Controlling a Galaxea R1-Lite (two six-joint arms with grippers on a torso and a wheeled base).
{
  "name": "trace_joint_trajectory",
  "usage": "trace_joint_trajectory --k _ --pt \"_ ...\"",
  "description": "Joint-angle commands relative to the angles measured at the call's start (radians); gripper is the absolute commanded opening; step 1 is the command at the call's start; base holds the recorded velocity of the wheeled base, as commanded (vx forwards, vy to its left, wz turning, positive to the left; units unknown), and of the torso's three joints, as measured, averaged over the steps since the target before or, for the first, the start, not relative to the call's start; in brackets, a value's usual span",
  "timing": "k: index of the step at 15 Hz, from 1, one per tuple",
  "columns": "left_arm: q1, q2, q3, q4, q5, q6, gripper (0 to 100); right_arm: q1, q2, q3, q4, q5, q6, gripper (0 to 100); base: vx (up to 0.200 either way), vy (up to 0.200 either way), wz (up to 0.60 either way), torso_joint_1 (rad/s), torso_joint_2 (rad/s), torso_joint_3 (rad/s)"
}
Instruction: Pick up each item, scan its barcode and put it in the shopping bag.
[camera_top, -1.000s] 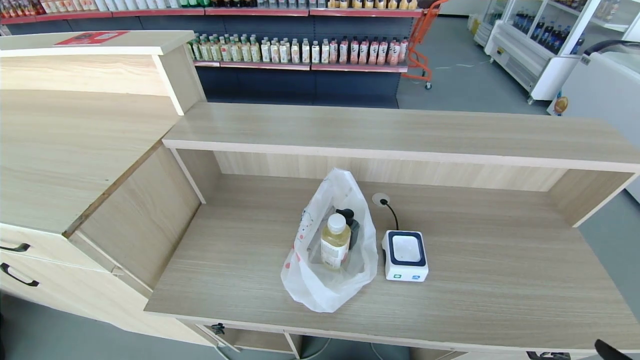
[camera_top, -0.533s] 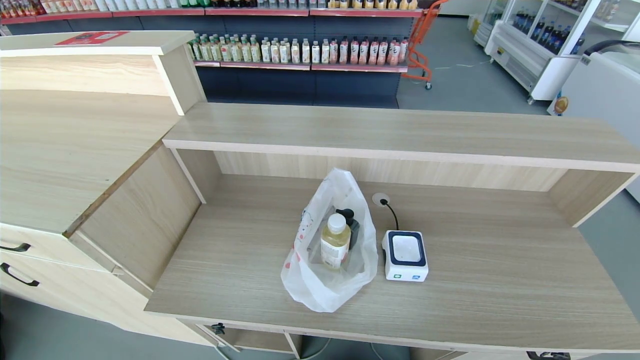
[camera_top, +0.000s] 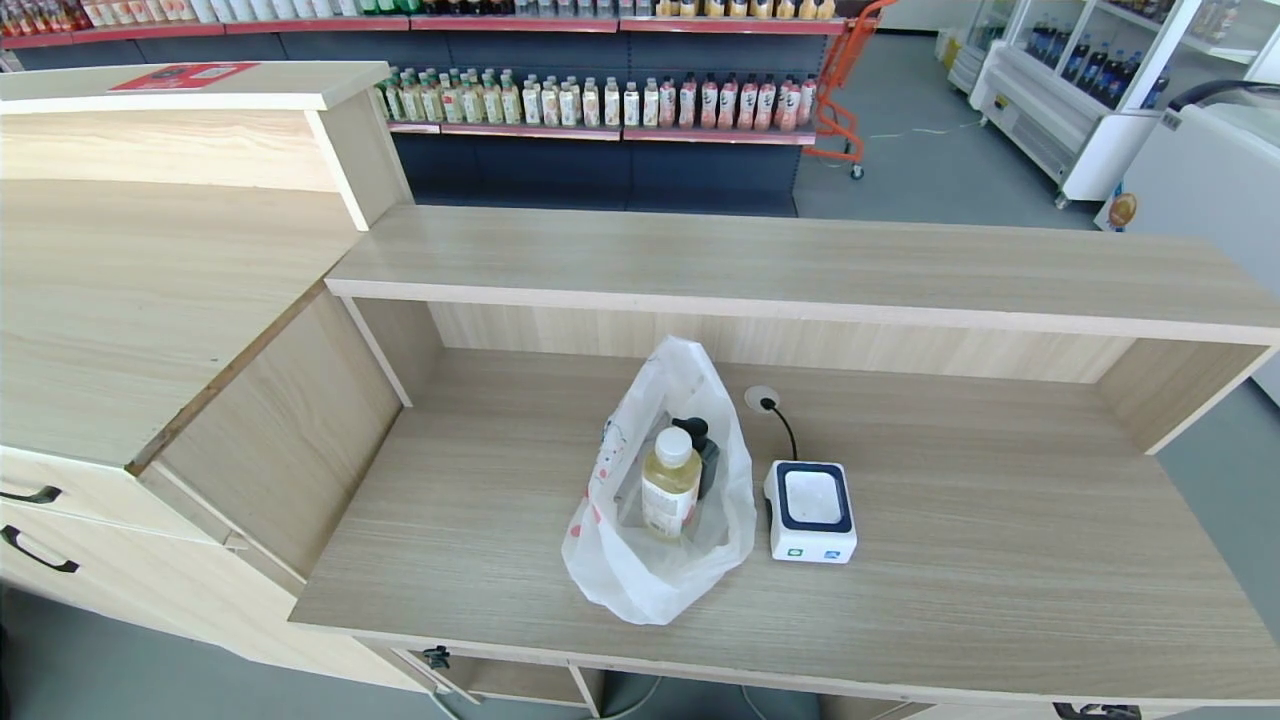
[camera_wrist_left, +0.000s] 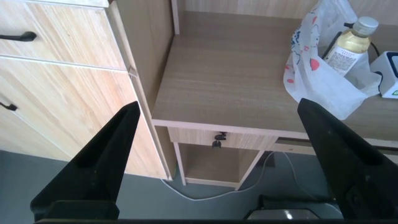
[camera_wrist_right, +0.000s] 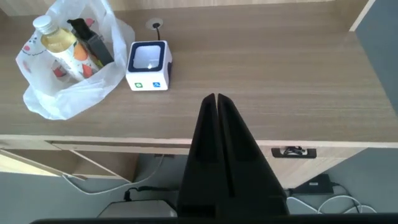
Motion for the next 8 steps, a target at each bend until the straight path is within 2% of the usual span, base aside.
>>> trace_joint_trajectory --k 1,3,5,7,8 --pt "0.000 0.000 0.000 0.000 0.000 -0.003 100 0.001 0.005 0.000 0.001 0.000 0.002 0 0.000 0.000 0.00 0.000 0.00 0.000" --pt "0.000 0.000 0.000 0.000 0.000 -0.002 100 0.001 0.005 0.000 0.001 0.000 0.005 0 0.000 0.000 0.00 0.000 0.00 0.000" --pt "0.000 0.000 0.000 0.000 0.000 0.015 100 0.001 0.005 0.000 0.001 0.000 0.004 0 0.000 -0.200 0.00 0.002 0.00 0.002" --pt "0.000 0.000 0.000 0.000 0.000 0.013 100 0.001 0.005 0.000 0.001 0.000 0.004 0 0.000 -0.200 0.00 0.002 0.00 0.005" --pt "0.000 0.000 0.000 0.000 0.000 0.023 100 0.001 0.005 0.000 0.001 0.000 0.004 0 0.000 -0.200 0.00 0.012 0.00 0.002"
